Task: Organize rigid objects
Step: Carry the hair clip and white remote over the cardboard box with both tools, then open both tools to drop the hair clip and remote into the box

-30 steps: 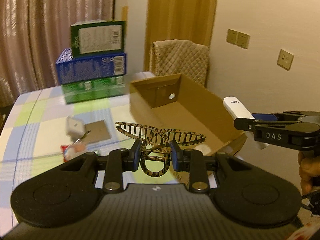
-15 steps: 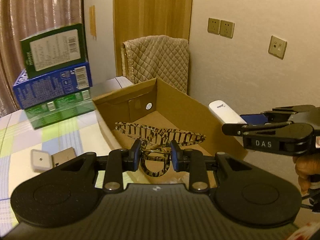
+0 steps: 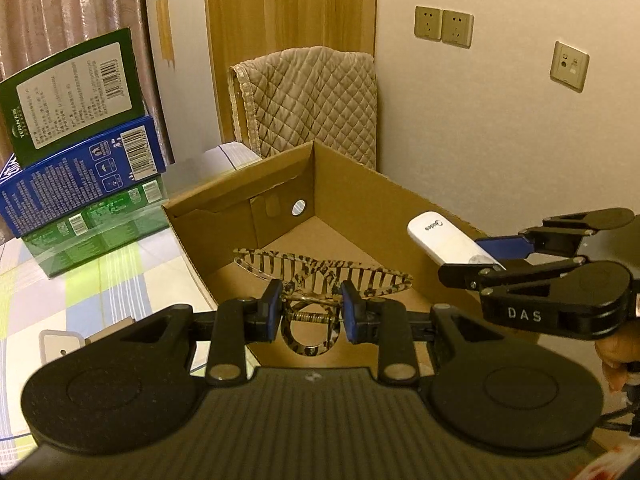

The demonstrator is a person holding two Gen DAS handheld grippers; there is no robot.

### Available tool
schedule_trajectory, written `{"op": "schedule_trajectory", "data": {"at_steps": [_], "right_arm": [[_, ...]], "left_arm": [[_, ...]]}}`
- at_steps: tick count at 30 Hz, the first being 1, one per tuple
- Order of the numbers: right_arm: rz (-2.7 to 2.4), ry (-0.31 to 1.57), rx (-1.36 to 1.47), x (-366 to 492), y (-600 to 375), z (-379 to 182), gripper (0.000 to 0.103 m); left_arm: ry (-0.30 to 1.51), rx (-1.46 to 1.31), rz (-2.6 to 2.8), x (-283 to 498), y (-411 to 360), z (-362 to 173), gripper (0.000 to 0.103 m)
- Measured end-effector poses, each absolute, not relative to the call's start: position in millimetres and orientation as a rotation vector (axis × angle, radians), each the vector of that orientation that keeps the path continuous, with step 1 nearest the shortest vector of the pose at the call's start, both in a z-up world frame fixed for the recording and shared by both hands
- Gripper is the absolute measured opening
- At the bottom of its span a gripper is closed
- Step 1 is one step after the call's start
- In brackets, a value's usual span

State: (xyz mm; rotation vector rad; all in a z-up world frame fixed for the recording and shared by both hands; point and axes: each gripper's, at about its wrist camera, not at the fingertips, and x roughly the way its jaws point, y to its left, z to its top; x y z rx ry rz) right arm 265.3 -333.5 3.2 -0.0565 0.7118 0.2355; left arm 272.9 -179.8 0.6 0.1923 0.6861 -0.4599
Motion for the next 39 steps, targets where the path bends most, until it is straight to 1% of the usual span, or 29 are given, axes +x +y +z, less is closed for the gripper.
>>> {"op": "schedule_trajectory", "data": {"at_steps": [10, 13, 24, 35, 36, 37, 38, 39], "right_arm": [[0.231, 0.722, -0.048, 272.2, -334.5, -2.4, 0.037], [0.229, 0.720, -0.047, 272.4, -334.8, -1.8, 0.037], [0.230, 0.729, -0.035, 271.4, -333.5, -2.8, 0.038], [0.231, 0.708, -0.017, 273.3, -328.7, 1.0, 0.038], [0.226, 0.701, -0.014, 273.1, -329.2, 2.2, 0.039], [0.220, 0.695, -0.015, 272.7, -329.2, 3.8, 0.044], [0.219, 0.688, -0.014, 271.9, -329.4, 5.8, 0.054], [0.225, 0.680, -0.009, 270.4, -329.9, 7.8, 0.057]], "left_arm": [[0.706, 0.231, -0.456, 287.4, -187.9, -10.4, 0.026], [0.692, 0.225, -0.456, 286.2, -185.4, -7.7, 0.029], [0.669, 0.189, -0.408, 279.2, -162.3, 4.6, 0.029], [0.665, 0.172, -0.401, 273.2, -156.5, 9.4, 0.029], [0.665, 0.168, -0.399, 272.4, -155.7, 9.9, 0.029], [0.665, 0.165, -0.397, 271.4, -154.7, 10.1, 0.029], [0.666, 0.162, -0.396, 270.6, -153.5, 10.7, 0.029], [0.666, 0.158, -0.394, 269.1, -152.0, 11.4, 0.029]]}}
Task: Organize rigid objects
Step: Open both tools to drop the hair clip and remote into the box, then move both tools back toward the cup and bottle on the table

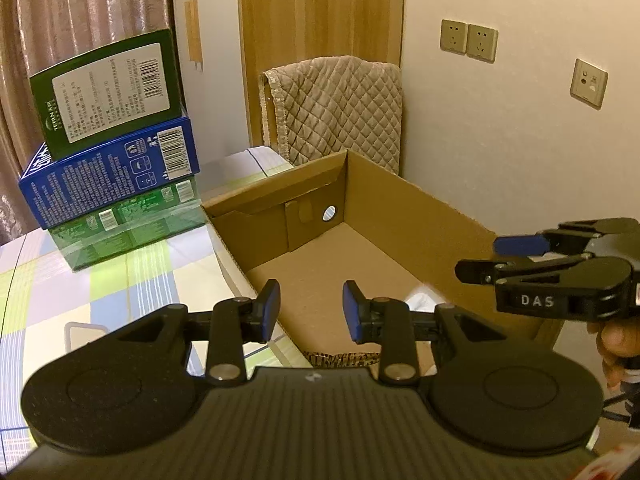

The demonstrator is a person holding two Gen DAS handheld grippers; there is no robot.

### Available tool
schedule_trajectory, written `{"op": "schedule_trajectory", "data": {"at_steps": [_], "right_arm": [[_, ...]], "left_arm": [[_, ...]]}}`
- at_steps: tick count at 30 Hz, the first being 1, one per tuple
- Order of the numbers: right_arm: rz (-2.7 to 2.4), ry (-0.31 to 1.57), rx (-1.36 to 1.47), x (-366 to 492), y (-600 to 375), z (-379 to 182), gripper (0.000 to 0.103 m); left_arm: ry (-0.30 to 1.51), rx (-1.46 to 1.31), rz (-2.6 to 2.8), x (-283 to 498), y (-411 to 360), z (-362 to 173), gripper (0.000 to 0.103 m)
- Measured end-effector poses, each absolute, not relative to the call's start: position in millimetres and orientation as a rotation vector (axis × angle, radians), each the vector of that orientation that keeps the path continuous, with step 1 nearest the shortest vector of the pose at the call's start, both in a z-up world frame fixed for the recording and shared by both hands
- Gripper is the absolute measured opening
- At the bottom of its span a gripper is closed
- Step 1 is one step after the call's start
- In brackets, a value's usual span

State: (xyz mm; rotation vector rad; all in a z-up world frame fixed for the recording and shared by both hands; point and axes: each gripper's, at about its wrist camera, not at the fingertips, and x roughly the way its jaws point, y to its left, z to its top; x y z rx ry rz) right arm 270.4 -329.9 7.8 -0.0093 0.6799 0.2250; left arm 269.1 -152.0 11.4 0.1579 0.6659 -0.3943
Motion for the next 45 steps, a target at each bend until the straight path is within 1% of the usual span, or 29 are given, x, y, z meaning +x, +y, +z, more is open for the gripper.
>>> {"op": "schedule_trajectory", "data": {"at_steps": [1, 12, 21, 26, 35, 45], "right_arm": [[0.228, 0.672, -0.007, 268.7, -330.2, 9.7, 0.059], [0.233, 0.650, 0.026, 238.0, -325.3, 37.9, 0.059], [0.248, 0.653, 0.034, 195.5, -294.8, 67.0, 0.059], [0.289, 0.641, 0.037, 165.4, -272.1, 77.7, 0.060], [0.363, 0.661, 0.058, 122.0, -231.6, 73.6, 0.061], [0.436, 0.714, 0.067, 98.6, -194.5, 50.6, 0.062]], "left_arm": [[0.665, 0.154, -0.393, 267.7, -150.6, 12.3, 0.029], [0.652, 0.087, -0.352, 234.4, -119.8, 33.8, 0.029], [0.644, 0.053, -0.300, 186.3, -83.6, 52.6, 0.029], [0.641, 0.026, -0.258, 153.1, -57.8, 57.4, 0.032], [0.646, -0.032, -0.165, 96.5, -4.6, 54.2, 0.035], [0.653, -0.033, -0.052, 61.5, 46.5, 48.3, 0.039]]}}
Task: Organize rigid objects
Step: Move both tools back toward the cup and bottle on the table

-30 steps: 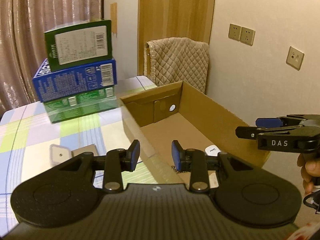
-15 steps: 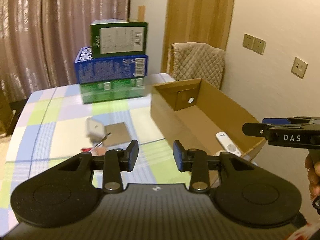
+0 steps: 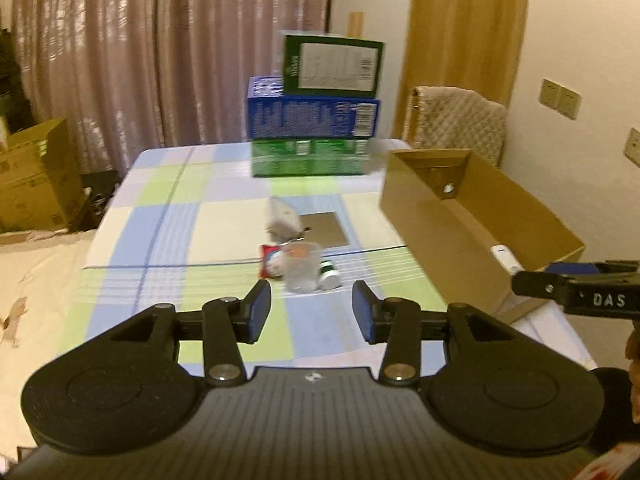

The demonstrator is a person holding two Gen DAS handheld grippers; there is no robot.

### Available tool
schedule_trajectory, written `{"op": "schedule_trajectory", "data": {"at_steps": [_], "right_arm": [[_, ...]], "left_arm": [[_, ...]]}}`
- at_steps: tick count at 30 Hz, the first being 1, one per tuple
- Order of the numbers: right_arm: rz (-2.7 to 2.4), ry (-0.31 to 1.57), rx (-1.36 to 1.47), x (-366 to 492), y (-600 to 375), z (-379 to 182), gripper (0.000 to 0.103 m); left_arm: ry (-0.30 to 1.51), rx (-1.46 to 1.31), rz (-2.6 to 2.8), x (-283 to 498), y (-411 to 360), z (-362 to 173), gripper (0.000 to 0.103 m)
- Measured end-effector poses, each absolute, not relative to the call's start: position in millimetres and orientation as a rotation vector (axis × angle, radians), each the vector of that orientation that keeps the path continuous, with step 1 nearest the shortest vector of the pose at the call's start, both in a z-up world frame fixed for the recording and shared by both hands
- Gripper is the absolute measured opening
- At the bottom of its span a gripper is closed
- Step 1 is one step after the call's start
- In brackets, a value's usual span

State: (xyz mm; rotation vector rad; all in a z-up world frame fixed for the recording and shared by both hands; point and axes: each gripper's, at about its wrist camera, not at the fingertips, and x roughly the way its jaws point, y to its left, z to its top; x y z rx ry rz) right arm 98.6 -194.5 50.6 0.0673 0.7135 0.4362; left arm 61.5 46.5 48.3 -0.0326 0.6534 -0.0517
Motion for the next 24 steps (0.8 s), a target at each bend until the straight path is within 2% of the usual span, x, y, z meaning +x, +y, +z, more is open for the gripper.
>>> {"op": "schedule_trajectory", "data": {"at_steps": [24], "right_arm": [[0.475, 0.763, 0.031, 91.6, -168.6, 27.6, 0.062]], "left_arm": [[0.707, -0.091, -0.017, 56.4, 71.7, 22.3, 0.044]]}}
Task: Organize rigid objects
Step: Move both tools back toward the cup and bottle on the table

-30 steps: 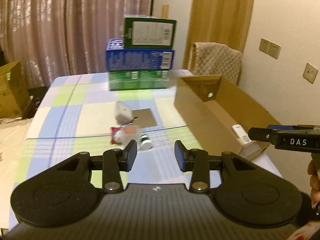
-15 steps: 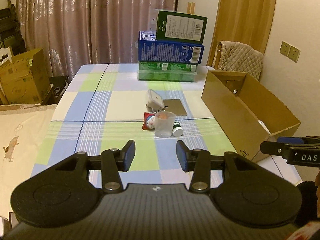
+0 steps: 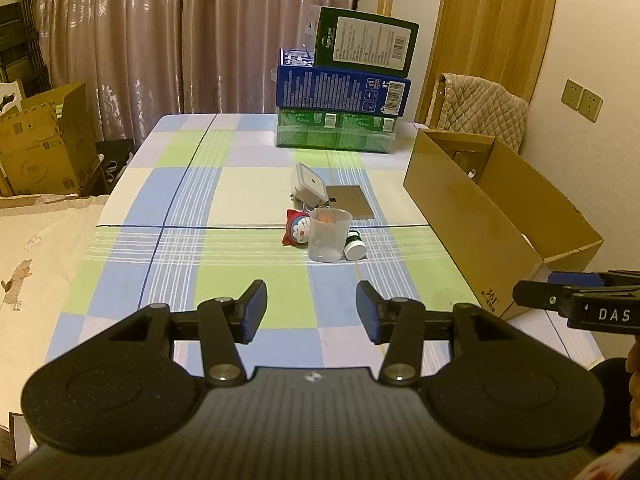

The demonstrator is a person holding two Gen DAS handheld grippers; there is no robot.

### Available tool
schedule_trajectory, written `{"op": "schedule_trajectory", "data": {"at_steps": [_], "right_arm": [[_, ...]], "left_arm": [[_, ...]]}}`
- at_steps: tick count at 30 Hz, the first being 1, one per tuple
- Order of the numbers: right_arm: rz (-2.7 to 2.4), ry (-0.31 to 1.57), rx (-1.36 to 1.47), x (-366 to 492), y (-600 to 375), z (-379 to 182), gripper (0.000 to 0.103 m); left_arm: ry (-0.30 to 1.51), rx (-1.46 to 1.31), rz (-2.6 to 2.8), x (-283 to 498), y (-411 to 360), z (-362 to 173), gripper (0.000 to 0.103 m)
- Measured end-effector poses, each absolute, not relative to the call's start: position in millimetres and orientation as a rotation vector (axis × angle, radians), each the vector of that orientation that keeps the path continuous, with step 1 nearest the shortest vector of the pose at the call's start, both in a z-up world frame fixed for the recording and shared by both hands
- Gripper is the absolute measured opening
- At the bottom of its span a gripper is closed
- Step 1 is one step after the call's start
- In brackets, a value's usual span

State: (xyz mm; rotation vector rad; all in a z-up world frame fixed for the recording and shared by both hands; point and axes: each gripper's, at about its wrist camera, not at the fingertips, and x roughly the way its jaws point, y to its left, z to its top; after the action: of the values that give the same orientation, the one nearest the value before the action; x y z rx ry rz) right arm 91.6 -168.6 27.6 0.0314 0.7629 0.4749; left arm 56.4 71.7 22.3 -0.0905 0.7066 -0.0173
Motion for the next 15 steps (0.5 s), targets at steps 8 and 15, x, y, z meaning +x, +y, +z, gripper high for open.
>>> {"op": "schedule_trajectory", "data": {"at_steps": [8, 15], "right_arm": [[0.474, 0.776, 0.020, 98.8, -161.7, 16.8, 0.063], [0.499, 0.781, 0.018, 116.4, -147.0, 3.7, 0.063]], "left_arm": [[0.716, -0.087, -0.012, 66.1, 74.4, 12.3, 0.049], [0.726, -0.085, -0.008, 88.9, 82.1, -0.3, 0.053]]}}
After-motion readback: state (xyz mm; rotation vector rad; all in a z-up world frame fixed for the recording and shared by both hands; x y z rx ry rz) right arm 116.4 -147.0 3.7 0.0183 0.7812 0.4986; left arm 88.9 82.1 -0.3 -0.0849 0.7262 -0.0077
